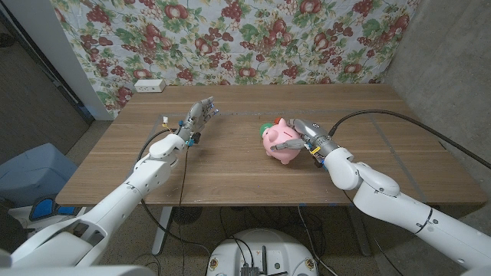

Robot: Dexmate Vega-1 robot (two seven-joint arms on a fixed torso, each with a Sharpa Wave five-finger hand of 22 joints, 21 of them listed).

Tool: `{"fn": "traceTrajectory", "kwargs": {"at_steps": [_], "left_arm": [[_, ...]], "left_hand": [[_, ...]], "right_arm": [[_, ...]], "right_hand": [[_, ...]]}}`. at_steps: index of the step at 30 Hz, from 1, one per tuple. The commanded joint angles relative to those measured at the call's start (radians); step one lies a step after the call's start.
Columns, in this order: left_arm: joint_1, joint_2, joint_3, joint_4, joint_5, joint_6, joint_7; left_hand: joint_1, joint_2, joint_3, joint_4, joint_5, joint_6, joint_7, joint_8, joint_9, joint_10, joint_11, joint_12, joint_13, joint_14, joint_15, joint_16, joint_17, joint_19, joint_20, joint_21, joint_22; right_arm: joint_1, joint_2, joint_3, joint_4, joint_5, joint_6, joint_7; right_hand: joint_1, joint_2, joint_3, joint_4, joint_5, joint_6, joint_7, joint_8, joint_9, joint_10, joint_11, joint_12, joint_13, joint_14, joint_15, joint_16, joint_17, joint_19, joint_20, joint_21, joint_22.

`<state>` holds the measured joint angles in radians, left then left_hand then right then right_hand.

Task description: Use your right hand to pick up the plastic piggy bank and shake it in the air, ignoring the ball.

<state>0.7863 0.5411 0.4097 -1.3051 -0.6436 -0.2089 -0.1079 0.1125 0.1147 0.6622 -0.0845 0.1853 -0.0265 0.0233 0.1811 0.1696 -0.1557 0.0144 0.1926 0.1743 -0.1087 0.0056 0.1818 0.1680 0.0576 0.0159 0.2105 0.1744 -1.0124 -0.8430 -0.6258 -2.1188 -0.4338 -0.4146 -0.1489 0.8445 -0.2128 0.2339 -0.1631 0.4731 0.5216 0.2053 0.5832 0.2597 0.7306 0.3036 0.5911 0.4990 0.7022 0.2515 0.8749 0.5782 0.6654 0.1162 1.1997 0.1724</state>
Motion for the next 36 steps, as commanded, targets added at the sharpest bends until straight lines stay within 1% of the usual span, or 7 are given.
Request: {"fn": "traceTrajectory", "kwargs": {"at_steps": [1, 15, 20, 23, 29, 32, 36], "left_arm": [[-0.008, -0.007, 0.002, 0.017, -0.001, 0.0, -0.006], [-0.019, -0.014, 0.004, 0.039, -0.002, -0.006, -0.014], [-0.023, -0.016, 0.004, 0.045, -0.001, -0.009, -0.016], [-0.025, -0.016, 0.005, 0.047, 0.0, -0.009, -0.019], [-0.03, -0.019, 0.006, 0.054, 0.0, -0.01, -0.023], [-0.031, -0.019, 0.007, 0.055, 0.001, -0.011, -0.025], [-0.031, -0.02, 0.007, 0.054, 0.001, -0.011, -0.023]], "left_hand": [[0.012, 0.06, -0.005, 0.0, -0.003, 0.01, 0.001, 0.005, 0.006, 0.002, 0.005, 0.0, 0.003, 0.0, 0.002, -0.002, 0.002, 0.007, 0.0, -0.001, 0.006], [0.013, 0.06, -0.005, 0.0, -0.003, 0.012, 0.002, 0.004, 0.006, 0.002, 0.003, 0.0, 0.003, -0.001, 0.002, -0.003, 0.002, 0.008, 0.0, -0.002, 0.006], [0.014, 0.06, -0.005, 0.0, -0.003, 0.012, 0.001, 0.004, 0.006, 0.002, 0.003, -0.001, 0.003, -0.001, 0.002, -0.003, 0.002, 0.007, 0.0, -0.002, 0.006], [0.014, 0.06, -0.005, 0.0, -0.003, 0.012, 0.001, 0.004, 0.006, 0.002, 0.003, -0.001, 0.003, -0.002, 0.002, -0.003, 0.002, 0.007, 0.0, -0.002, 0.006], [0.014, 0.059, -0.005, -0.001, -0.003, 0.013, 0.001, 0.004, 0.006, 0.001, 0.003, -0.001, 0.003, -0.002, 0.002, -0.003, 0.001, 0.007, 0.0, -0.003, 0.006], [0.014, 0.059, -0.006, -0.001, -0.003, 0.013, 0.0, 0.003, 0.006, 0.001, 0.003, -0.001, 0.003, -0.002, 0.002, -0.003, 0.001, 0.008, 0.001, -0.003, 0.006], [0.015, 0.059, -0.006, -0.001, -0.003, 0.012, 0.001, 0.003, 0.006, 0.001, 0.003, -0.001, 0.003, -0.001, 0.002, -0.003, 0.001, 0.008, 0.0, -0.003, 0.006]], "right_arm": [[0.027, 0.017, -0.035, 0.032, -0.03, -0.018, 0.029], [0.051, 0.019, -0.056, 0.04, -0.057, -0.04, 0.059], [0.066, 0.015, -0.064, 0.037, -0.064, -0.054, 0.09], [0.08, 0.009, -0.069, 0.033, -0.054, -0.064, 0.135], [0.099, 0.0, -0.088, 0.022, -0.078, -0.097, 0.179], [0.111, -0.004, -0.099, 0.014, -0.091, -0.122, 0.211], [0.126, -0.013, -0.112, 0.005, -0.105, -0.141, 0.249]], "right_hand": [[0.129, 0.279, 0.239, 0.002, 0.072, 0.435, -0.123, 0.006, 0.202, 0.338, -0.329, 0.004, 0.306, 0.333, -0.452, 0.002, 0.498, -0.107, -0.121, -0.004, 0.003], [0.129, 0.278, 0.237, 0.003, 0.072, 0.435, -0.123, 0.004, 0.202, 0.337, -0.326, 0.003, 0.31, 0.329, -0.449, 0.004, 0.505, -0.107, -0.118, -0.005, 0.003], [0.126, 0.272, 0.241, 0.003, 0.075, 0.436, -0.125, -0.006, 0.187, 0.319, -0.316, -0.019, 0.293, 0.315, -0.43, -0.023, 0.476, -0.124, -0.111, -0.012, 0.003], [0.117, 0.266, 0.244, 0.004, 0.074, 0.409, -0.127, -0.022, 0.178, 0.29, -0.311, -0.043, 0.276, 0.297, -0.42, -0.045, 0.457, -0.141, -0.102, -0.017, 0.003], [0.09, 0.246, 0.261, 0.006, 0.061, 0.328, -0.134, -0.08, 0.145, 0.201, -0.308, -0.122, 0.222, 0.22, -0.403, -0.131, 0.393, -0.181, -0.084, -0.031, 0.005], [0.062, 0.23, 0.256, 0.013, 0.046, 0.295, -0.138, -0.105, 0.13, 0.167, -0.304, -0.146, 0.212, 0.183, -0.387, -0.168, 0.365, -0.197, -0.07, -0.037, 0.005], [-0.007, 0.202, 0.236, 0.03, 0.007, 0.206, -0.139, -0.169, 0.101, 0.086, -0.292, -0.184, 0.21, 0.123, -0.36, -0.216, 0.337, -0.24, -0.043, -0.055, 0.005]]}}
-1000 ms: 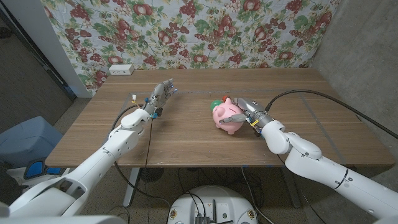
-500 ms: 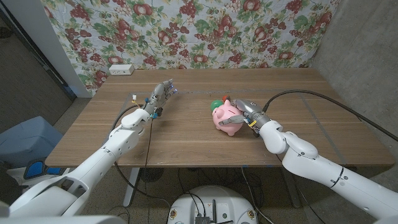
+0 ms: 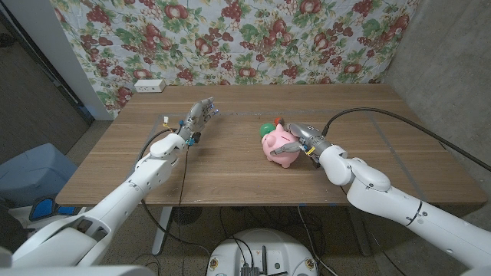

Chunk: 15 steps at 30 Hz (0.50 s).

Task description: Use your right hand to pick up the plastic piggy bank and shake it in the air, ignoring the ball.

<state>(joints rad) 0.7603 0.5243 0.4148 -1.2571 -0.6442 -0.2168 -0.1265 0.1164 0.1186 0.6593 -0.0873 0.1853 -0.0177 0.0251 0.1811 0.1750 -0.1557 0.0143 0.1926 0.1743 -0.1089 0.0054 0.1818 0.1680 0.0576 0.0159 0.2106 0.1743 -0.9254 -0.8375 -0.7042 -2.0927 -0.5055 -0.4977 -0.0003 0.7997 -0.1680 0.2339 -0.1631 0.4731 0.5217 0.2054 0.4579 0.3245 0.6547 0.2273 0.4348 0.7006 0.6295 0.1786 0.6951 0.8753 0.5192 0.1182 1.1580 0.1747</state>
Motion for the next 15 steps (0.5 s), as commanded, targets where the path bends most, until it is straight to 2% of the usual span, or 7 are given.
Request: {"fn": "traceTrajectory", "kwargs": {"at_steps": [1, 4, 6, 8, 9, 12, 15], "left_arm": [[-0.004, -0.003, 0.001, 0.006, 0.001, -0.005, -0.005], [-0.003, -0.003, 0.001, 0.004, 0.002, -0.005, -0.004], [-0.001, -0.002, 0.0, 0.0, 0.003, -0.006, -0.001], [0.001, -0.001, 0.0, -0.002, 0.002, -0.005, -0.001], [0.001, 0.0, 0.0, -0.004, 0.002, -0.005, 0.0], [0.002, 0.001, 0.0, -0.006, 0.002, -0.004, -0.001], [0.003, 0.002, 0.0, -0.007, 0.003, -0.005, -0.001]], "left_hand": [[0.011, 0.055, -0.003, 0.002, -0.003, 0.003, -0.001, 0.003, 0.001, 0.001, 0.003, -0.001, 0.003, -0.001, 0.002, -0.003, 0.001, 0.008, 0.0, -0.003, 0.006], [0.011, 0.055, -0.003, 0.002, -0.003, 0.005, -0.001, 0.003, 0.001, 0.001, 0.003, -0.001, 0.003, -0.001, 0.002, -0.003, 0.001, 0.008, 0.001, -0.003, 0.006], [0.011, 0.055, -0.003, 0.001, -0.003, 0.004, -0.002, 0.003, 0.001, 0.001, 0.003, -0.001, 0.003, -0.001, 0.002, -0.003, 0.001, 0.008, 0.001, -0.003, 0.006], [0.011, 0.054, -0.003, 0.001, -0.003, 0.005, -0.001, 0.003, 0.001, 0.001, 0.003, -0.001, 0.003, -0.001, 0.002, -0.003, 0.001, 0.008, 0.001, -0.003, 0.006], [0.011, 0.054, -0.003, 0.001, -0.003, 0.004, -0.001, 0.003, 0.001, 0.001, 0.003, -0.001, 0.003, -0.001, 0.002, -0.003, 0.001, 0.009, 0.002, -0.003, 0.006], [0.011, 0.054, -0.003, 0.001, -0.003, 0.004, -0.001, 0.003, 0.001, 0.001, 0.003, -0.001, 0.003, 0.0, 0.002, -0.003, 0.001, 0.009, 0.002, -0.003, 0.006], [0.012, 0.053, -0.003, 0.0, -0.003, 0.005, -0.002, 0.003, 0.001, 0.001, 0.003, -0.001, 0.003, 0.001, 0.002, -0.002, 0.001, 0.009, 0.002, -0.003, 0.006]], "right_arm": [[0.041, -0.021, -0.036, -0.024, -0.037, -0.063, 0.107], [0.051, -0.025, -0.046, -0.034, -0.054, -0.085, 0.136], [0.054, -0.028, -0.049, -0.037, -0.057, -0.091, 0.148], [0.054, -0.03, -0.05, -0.04, -0.063, -0.096, 0.151], [0.053, -0.03, -0.05, -0.042, -0.066, -0.098, 0.15], [0.049, -0.032, -0.046, -0.045, -0.065, -0.1, 0.147], [0.043, -0.034, -0.042, -0.048, -0.067, -0.102, 0.14]], "right_hand": [[0.026, 0.146, 0.23, 0.029, -0.005, 0.184, -0.143, -0.059, 0.03, 0.137, -0.214, -0.038, 0.007, 0.167, -0.279, -0.055, 0.029, -0.103, -0.042, -0.018, 0.003], [-0.006, 0.126, 0.211, 0.03, -0.045, 0.125, -0.145, -0.101, 0.013, 0.069, -0.214, -0.065, 0.004, 0.102, -0.267, -0.095, 0.005, -0.135, -0.028, -0.034, 0.003], [-0.04, 0.109, 0.183, 0.033, -0.096, 0.061, -0.144, -0.144, -0.003, 0.008, -0.21, -0.091, -0.003, 0.048, -0.244, -0.124, -0.015, -0.163, -0.014, -0.05, 0.003], [-0.062, 0.096, 0.165, 0.034, -0.135, 0.027, -0.147, -0.168, -0.013, -0.034, -0.207, -0.11, -0.01, -0.001, -0.23, -0.151, -0.03, -0.173, -0.005, -0.059, 0.003], [-0.08, 0.094, 0.151, 0.038, -0.172, -0.007, -0.148, -0.189, -0.021, -0.07, -0.198, -0.129, -0.018, -0.039, -0.22, -0.171, -0.04, -0.195, 0.004, -0.071, 0.003], [-0.106, 0.09, 0.126, 0.036, -0.245, -0.087, -0.154, -0.229, -0.038, -0.136, -0.196, -0.167, -0.031, -0.117, -0.204, -0.207, -0.058, -0.232, 0.016, -0.098, 0.003], [-0.133, 0.082, 0.105, 0.038, -0.275, -0.149, -0.154, -0.253, -0.051, -0.19, -0.194, -0.198, -0.041, -0.175, -0.19, -0.236, -0.075, -0.272, 0.028, -0.127, 0.002]]}}
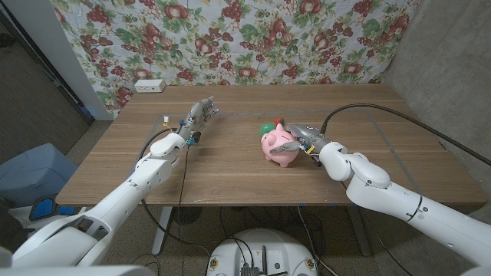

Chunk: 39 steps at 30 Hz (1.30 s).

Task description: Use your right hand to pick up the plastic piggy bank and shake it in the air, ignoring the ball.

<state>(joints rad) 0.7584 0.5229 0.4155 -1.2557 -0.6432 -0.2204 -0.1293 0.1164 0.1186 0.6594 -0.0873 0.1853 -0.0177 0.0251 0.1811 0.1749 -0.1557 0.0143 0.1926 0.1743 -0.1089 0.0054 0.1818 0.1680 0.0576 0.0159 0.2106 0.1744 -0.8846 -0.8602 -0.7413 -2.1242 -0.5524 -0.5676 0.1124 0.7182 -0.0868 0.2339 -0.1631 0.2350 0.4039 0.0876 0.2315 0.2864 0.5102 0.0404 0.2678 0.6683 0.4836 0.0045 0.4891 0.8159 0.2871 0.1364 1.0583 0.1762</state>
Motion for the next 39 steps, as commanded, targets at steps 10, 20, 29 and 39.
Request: {"fn": "traceTrajectory", "kwargs": {"at_steps": [10, 20, 29, 39], "left_arm": [[-0.003, 0.003, 0.002, -0.006, 0.004, 0.001, -0.004], [-0.005, 0.004, 0.002, -0.006, 0.003, 0.004, -0.006], [-0.004, 0.003, 0.002, -0.005, 0.001, 0.003, -0.008], [-0.002, 0.003, 0.002, -0.007, 0.002, 0.001, -0.007]], "left_hand": [[0.012, 0.054, -0.004, 0.0, -0.003, 0.004, -0.002, 0.002, 0.001, 0.001, 0.001, -0.001, 0.003, 0.001, 0.003, -0.002, 0.001, 0.01, 0.003, -0.003, 0.006], [0.013, 0.054, -0.004, -0.002, -0.004, 0.003, -0.001, 0.002, 0.001, -0.001, 0.002, -0.002, 0.003, 0.001, 0.002, -0.003, 0.001, 0.01, 0.003, -0.004, 0.006], [0.015, 0.053, -0.004, -0.003, -0.004, 0.003, -0.001, 0.001, 0.001, 0.0, 0.001, -0.002, 0.003, 0.001, 0.002, -0.003, 0.001, 0.011, 0.002, -0.004, 0.006], [0.016, 0.051, -0.004, -0.006, -0.004, 0.002, -0.002, 0.001, 0.001, -0.001, 0.002, -0.002, 0.003, 0.001, 0.002, -0.003, 0.001, 0.012, 0.002, -0.004, 0.006]], "right_arm": [[-0.019, -0.031, 0.037, -0.026, 0.029, -0.002, 0.013], [-0.048, -0.048, 0.097, -0.03, 0.122, 0.051, -0.023], [-0.078, -0.058, 0.17, -0.013, 0.266, 0.133, -0.061], [-0.101, -0.069, 0.235, 0.015, 0.4, 0.208, -0.096]], "right_hand": [[-0.122, -0.033, 0.049, 0.04, -0.019, -0.237, -0.061, -0.052, -0.053, -0.23, 0.004, -0.083, -0.041, -0.205, 0.018, -0.135, -0.079, -0.174, 0.052, -0.14, -0.003], [-0.236, -0.064, -0.027, 0.07, 0.029, -0.316, -0.078, -0.046, -0.078, -0.35, 0.027, -0.085, -0.08, -0.32, 0.048, -0.209, -0.13, -0.255, 0.063, -0.24, -0.005], [-0.27, -0.069, -0.069, 0.076, 0.056, -0.338, -0.082, -0.04, -0.086, -0.418, 0.034, -0.088, -0.115, -0.415, 0.065, -0.261, -0.164, -0.31, 0.069, -0.307, -0.006], [-0.278, -0.058, -0.076, 0.079, 0.065, -0.325, -0.083, -0.034, -0.089, -0.42, 0.033, -0.082, -0.129, -0.438, 0.061, -0.272, -0.176, -0.314, 0.067, -0.325, -0.006]]}}
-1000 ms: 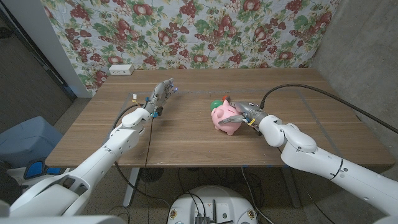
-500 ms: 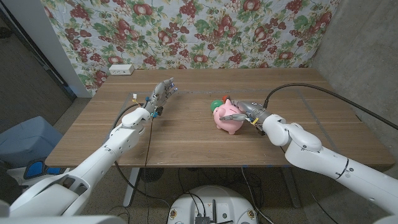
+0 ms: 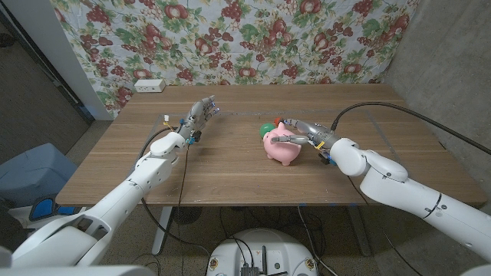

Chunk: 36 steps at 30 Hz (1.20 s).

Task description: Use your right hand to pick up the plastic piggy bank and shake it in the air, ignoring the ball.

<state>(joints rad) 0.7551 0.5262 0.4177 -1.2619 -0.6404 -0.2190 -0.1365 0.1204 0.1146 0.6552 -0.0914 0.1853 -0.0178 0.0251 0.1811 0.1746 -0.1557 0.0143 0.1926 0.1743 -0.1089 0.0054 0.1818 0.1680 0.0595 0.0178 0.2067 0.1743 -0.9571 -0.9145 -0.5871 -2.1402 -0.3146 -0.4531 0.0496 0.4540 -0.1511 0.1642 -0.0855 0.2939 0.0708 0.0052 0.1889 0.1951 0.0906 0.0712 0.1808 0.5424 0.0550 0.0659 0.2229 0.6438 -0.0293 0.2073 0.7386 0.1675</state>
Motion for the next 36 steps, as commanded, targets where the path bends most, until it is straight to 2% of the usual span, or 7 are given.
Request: {"fn": "traceTrajectory", "kwargs": {"at_steps": [1, 14, 16, 17, 20, 26, 36], "left_arm": [[0.001, 0.0, -0.001, -0.001, -0.001, -0.001, 0.002], [0.009, 0.002, -0.002, -0.011, 0.001, 0.0, 0.01], [0.01, 0.002, -0.002, -0.013, 0.001, 0.0, 0.012], [0.011, 0.003, -0.002, -0.014, 0.001, 0.0, 0.012], [0.012, 0.002, -0.002, -0.014, 0.0, 0.0, 0.012], [0.012, 0.0, -0.002, -0.012, 0.0, 0.0, 0.013], [0.014, -0.004, -0.003, -0.007, -0.004, -0.005, 0.011]], "left_hand": [[0.012, 0.055, 0.0, -0.002, -0.004, 0.002, -0.004, 0.001, 0.002, -0.001, 0.002, -0.002, 0.003, 0.0, 0.003, -0.004, 0.001, 0.01, 0.0, 0.0, 0.006], [0.013, 0.053, -0.001, -0.005, -0.005, 0.0, -0.008, 0.0, 0.001, -0.001, 0.002, -0.002, 0.003, 0.0, 0.002, -0.004, 0.001, 0.009, 0.0, -0.001, 0.006], [0.013, 0.053, -0.001, -0.005, -0.005, 0.0, -0.01, 0.0, 0.001, -0.002, 0.002, -0.002, 0.003, 0.0, 0.002, -0.004, 0.001, 0.009, 0.0, -0.001, 0.006], [0.013, 0.053, -0.001, -0.005, -0.005, 0.0, -0.011, 0.0, 0.001, -0.002, 0.002, -0.002, 0.003, 0.0, 0.002, -0.004, 0.001, 0.009, 0.0, -0.001, 0.006], [0.013, 0.053, -0.002, -0.005, -0.005, -0.001, -0.012, 0.0, 0.001, -0.002, 0.001, -0.002, 0.003, 0.0, 0.002, -0.004, 0.001, 0.009, -0.001, -0.002, 0.006], [0.013, 0.053, -0.002, -0.006, -0.005, -0.002, -0.014, 0.0, 0.001, -0.002, 0.002, -0.002, 0.003, -0.001, 0.002, -0.004, 0.001, 0.008, 0.0, -0.002, 0.006], [0.014, 0.053, -0.004, -0.007, -0.005, -0.002, -0.014, 0.0, 0.001, -0.002, 0.001, -0.002, 0.003, -0.001, 0.001, -0.004, 0.001, 0.008, 0.0, -0.002, 0.006]], "right_arm": [[-0.031, -0.015, 0.089, 0.038, 0.181, 0.107, -0.037], [-0.052, -0.008, 0.138, 0.092, 0.288, 0.22, -0.105], [-0.058, -0.003, 0.15, 0.11, 0.315, 0.26, -0.113], [-0.06, -0.001, 0.154, 0.116, 0.323, 0.272, -0.118], [-0.07, 0.008, 0.164, 0.128, 0.332, 0.3, -0.15], [-0.075, 0.02, 0.18, 0.148, 0.366, 0.327, -0.168], [-0.088, 0.058, 0.212, 0.206, 0.447, 0.418, -0.198]], "right_hand": [[-0.017, 0.009, -0.007, 0.003, 0.008, 0.012, 0.001, 0.01, 0.002, 0.003, 0.007, 0.007, -0.006, -0.009, -0.001, -0.006, -0.006, 0.009, -0.005, -0.006, 0.002], [-0.028, 0.026, -0.012, 0.008, 0.015, 0.039, 0.005, 0.018, 0.0, 0.015, 0.003, 0.013, -0.026, -0.01, -0.008, -0.009, -0.024, 0.031, -0.024, -0.019, 0.002], [-0.027, 0.028, -0.012, 0.008, 0.016, 0.041, 0.004, 0.018, 0.0, 0.015, 0.001, 0.013, -0.029, -0.008, -0.009, -0.009, -0.027, 0.036, -0.032, -0.02, 0.002], [-0.026, 0.031, -0.012, 0.007, 0.018, 0.043, 0.005, 0.017, -0.001, 0.018, 0.001, 0.014, -0.035, -0.005, -0.007, -0.009, -0.034, 0.051, -0.051, -0.021, 0.002], [-0.025, 0.034, -0.012, 0.005, 0.019, 0.05, 0.009, 0.019, -0.002, 0.022, -0.001, 0.015, -0.041, -0.002, -0.008, -0.009, -0.041, 0.062, -0.072, -0.023, 0.002], [-0.022, 0.037, -0.013, 0.002, 0.022, 0.058, 0.01, 0.019, -0.003, 0.029, -0.007, 0.017, -0.053, 0.004, -0.002, -0.01, -0.054, 0.066, -0.098, -0.034, 0.001], [-0.026, 0.04, -0.017, 0.001, 0.024, 0.083, 0.007, 0.024, -0.003, 0.039, -0.015, 0.018, -0.068, 0.0, -0.008, -0.014, -0.071, 0.053, -0.103, -0.055, 0.001]]}}
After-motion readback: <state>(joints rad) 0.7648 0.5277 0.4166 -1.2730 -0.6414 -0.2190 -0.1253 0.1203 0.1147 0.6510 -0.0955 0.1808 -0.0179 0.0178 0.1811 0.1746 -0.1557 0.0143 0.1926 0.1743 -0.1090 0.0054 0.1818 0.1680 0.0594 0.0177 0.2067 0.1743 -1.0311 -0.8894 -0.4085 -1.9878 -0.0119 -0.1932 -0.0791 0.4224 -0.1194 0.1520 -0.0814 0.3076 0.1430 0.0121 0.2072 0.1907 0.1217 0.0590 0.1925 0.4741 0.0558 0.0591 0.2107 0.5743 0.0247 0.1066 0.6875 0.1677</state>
